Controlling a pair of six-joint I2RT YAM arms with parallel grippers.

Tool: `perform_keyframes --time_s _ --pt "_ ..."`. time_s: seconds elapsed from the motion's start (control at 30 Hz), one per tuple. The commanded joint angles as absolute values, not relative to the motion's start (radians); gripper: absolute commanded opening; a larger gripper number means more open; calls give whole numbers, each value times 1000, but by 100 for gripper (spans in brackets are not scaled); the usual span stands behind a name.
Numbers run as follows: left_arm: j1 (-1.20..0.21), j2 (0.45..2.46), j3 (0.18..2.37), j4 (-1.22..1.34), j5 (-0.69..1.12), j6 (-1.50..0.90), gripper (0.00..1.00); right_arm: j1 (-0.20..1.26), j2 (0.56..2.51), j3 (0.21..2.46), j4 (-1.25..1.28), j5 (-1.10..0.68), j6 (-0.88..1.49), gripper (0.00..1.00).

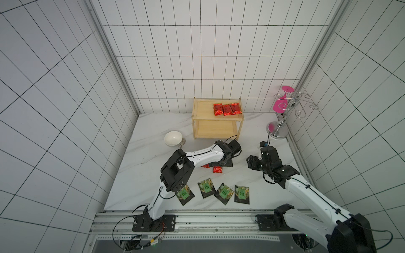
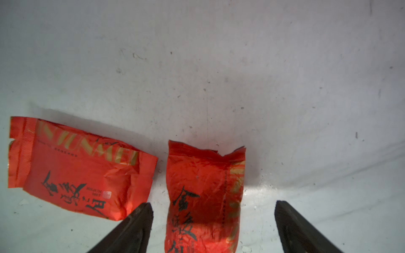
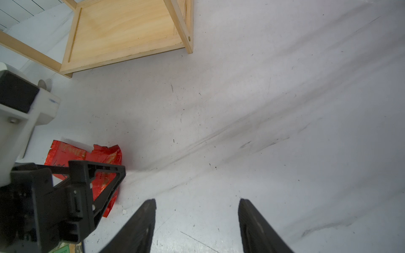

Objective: Place the tea bags on the shelf by color
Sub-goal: Pick up the tea bag from the center of the board.

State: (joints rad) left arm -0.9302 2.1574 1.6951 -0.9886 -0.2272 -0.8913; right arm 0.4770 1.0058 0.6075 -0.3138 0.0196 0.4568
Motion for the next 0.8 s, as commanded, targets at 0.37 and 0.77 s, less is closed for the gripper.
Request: perform_keyframes --time_s 0.37,0.77 --pt "-910 2219 1709 -987 -180 -893 65 467 1007 591 -317 34 446 60" --pt "-910 2158 1698 -962 -176 -865 56 467 1010 598 -315 38 446 59"
